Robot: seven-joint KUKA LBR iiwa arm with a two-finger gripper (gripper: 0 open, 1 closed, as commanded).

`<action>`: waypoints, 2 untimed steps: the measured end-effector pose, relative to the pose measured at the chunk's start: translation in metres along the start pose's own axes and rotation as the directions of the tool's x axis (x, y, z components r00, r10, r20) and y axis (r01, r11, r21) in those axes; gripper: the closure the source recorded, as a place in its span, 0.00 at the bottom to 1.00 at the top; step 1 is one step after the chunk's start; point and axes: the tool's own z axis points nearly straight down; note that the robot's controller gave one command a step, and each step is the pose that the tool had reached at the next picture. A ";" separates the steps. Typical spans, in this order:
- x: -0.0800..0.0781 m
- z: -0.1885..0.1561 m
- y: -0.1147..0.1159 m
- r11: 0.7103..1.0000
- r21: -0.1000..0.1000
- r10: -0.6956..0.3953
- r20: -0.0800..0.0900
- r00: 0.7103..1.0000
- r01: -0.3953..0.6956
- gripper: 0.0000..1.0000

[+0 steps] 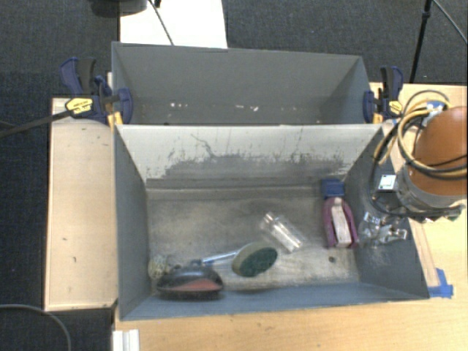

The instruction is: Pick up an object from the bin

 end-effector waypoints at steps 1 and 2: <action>-0.001 -0.001 0.000 1.000 0.001 0.001 0.001 1.000 -0.001 0.00; -0.036 0.068 0.006 0.988 -0.003 -0.156 0.006 0.988 0.157 0.00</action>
Offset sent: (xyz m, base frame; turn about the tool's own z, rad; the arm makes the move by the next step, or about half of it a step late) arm 0.0000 0.0000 0.0000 0.0000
